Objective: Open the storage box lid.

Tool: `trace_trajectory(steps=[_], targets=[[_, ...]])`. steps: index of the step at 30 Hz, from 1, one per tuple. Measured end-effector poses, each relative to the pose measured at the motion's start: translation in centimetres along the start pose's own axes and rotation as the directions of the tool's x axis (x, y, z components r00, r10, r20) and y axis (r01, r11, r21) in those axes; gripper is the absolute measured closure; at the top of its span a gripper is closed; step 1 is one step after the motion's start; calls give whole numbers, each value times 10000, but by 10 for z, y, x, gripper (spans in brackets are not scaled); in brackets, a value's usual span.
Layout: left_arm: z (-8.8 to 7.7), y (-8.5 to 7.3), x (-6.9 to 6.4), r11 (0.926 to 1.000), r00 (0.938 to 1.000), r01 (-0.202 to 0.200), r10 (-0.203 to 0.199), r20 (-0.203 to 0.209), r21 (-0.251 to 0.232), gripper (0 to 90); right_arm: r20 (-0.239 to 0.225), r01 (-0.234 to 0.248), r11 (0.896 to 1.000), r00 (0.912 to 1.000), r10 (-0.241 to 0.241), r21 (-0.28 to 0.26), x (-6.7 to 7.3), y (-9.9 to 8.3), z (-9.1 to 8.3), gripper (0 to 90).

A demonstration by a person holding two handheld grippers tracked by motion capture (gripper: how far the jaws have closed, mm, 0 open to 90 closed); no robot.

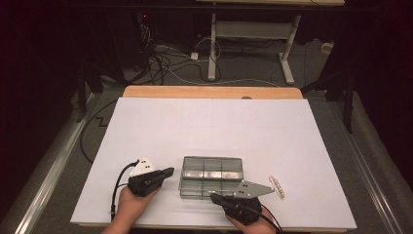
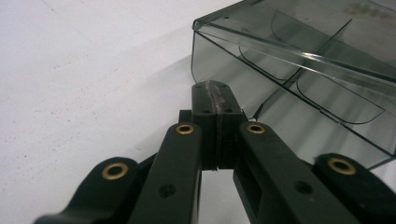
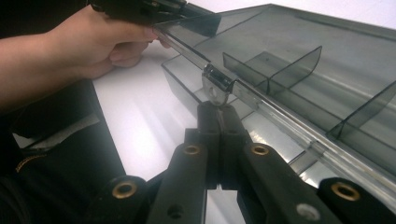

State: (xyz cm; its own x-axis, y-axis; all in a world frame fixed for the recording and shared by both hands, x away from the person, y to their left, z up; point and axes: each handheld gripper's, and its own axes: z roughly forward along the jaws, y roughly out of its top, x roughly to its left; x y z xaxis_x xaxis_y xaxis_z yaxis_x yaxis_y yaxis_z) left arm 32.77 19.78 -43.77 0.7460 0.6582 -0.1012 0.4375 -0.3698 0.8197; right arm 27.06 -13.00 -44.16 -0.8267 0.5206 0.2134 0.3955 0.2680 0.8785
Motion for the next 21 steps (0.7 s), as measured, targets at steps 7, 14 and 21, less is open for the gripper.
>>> trace_trajectory(steps=[7,14,21], targets=[[-3,0,-4,10000,9998,-46,47,173,-49,878,-16,85,9999,10000,-85,-117,0,5,-1,900],[-9,4,-12,9996,9977,59,-40,680,-282,878,16,200,9995,9998,-200,-261,0,11,-2,900],[-12,9,-24,9988,9950,-248,289,961,-432,878,47,269,9990,9996,-267,-360,0,16,-3,900]])
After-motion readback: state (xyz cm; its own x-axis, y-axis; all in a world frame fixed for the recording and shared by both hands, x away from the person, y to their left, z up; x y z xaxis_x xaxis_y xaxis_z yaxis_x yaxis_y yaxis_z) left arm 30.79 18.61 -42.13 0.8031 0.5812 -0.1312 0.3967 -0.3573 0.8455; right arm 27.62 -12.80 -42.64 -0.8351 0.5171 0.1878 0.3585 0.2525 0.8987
